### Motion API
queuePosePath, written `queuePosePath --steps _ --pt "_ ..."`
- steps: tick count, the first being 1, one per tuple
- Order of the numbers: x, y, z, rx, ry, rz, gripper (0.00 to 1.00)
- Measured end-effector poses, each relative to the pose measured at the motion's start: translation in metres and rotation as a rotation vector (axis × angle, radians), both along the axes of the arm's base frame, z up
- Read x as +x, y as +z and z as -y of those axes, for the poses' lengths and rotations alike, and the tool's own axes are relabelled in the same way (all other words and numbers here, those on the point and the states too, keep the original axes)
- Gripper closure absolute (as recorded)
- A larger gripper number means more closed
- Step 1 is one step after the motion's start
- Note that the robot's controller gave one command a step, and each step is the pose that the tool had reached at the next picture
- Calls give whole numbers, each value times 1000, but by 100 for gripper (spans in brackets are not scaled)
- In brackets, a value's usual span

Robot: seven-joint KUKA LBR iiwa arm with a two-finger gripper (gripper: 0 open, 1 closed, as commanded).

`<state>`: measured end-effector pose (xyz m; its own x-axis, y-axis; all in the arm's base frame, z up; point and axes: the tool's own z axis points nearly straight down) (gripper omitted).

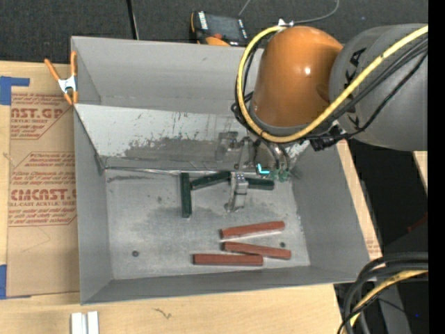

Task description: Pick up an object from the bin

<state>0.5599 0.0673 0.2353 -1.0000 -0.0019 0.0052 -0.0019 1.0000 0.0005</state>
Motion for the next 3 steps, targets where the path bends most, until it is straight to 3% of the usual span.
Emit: queuePosePath --steps 1,2,3 --pt "31 -155 -5 0 -167 2 0" --pt "32 -150 -5 1 -166 7 100" --pt "32 -151 -5 1 -166 6 0"
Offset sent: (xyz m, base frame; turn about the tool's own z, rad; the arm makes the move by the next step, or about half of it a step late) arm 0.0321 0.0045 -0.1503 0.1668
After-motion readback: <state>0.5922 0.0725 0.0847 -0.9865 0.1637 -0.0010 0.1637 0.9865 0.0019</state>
